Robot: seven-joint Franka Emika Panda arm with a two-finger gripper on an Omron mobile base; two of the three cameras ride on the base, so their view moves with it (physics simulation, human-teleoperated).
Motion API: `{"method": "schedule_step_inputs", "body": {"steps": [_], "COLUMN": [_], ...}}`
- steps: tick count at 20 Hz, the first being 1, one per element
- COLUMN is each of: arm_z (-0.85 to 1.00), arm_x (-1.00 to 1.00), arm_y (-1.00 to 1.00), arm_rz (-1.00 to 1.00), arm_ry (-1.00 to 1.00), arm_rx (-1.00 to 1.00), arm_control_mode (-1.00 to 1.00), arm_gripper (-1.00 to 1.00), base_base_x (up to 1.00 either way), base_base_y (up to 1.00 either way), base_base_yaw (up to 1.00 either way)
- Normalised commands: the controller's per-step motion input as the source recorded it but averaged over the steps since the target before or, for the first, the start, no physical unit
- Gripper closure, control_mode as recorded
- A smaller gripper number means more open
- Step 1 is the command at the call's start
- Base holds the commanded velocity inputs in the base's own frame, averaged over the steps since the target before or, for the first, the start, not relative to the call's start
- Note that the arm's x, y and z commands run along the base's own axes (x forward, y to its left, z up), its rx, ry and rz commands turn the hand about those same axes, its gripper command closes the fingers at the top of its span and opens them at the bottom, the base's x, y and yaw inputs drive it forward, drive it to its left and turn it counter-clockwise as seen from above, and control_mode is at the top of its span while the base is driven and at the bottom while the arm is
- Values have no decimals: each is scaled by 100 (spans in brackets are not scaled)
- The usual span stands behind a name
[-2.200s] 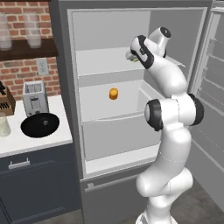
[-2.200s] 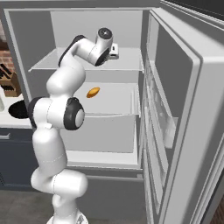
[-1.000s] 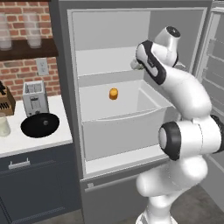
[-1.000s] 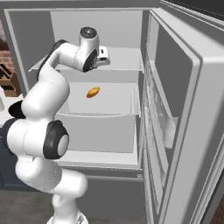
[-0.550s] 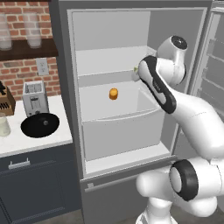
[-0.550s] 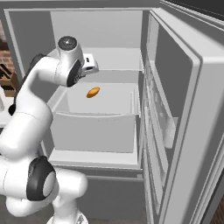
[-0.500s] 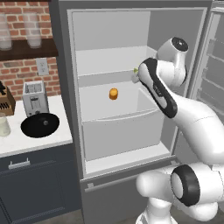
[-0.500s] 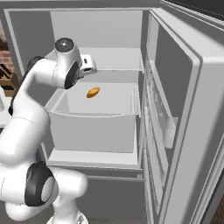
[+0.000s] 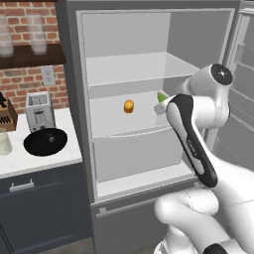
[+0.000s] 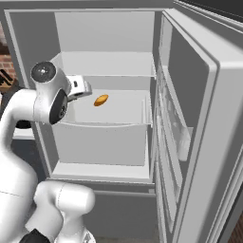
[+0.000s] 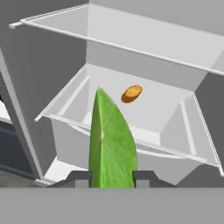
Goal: Grab a lemon wedge from the fridge and one ice cube from the ice bowl, and put them in the glass of lemonade.
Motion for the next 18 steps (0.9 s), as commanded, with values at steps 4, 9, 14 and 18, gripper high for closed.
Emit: {"method": "schedule_step_inputs", "body": {"steps": [4, 9, 14, 18], "arm_z": [0, -1, -2, 0], "arm_x": [-100, -100, -100, -99], "arm_y": [-1, 0, 0, 4], "arm_rz": [0, 0, 0, 0], "arm_ry": [-4, -3, 0, 0], "arm_rx": [0, 0, 0, -1], "arm_control_mode": [-100, -100, -100, -100], "arm_gripper": [100, 100, 100, 100], "base_base_x": [0, 0, 0, 0], "base_base_y": [0, 0, 0, 0], "base_base_yaw": [0, 0, 0, 0]}}
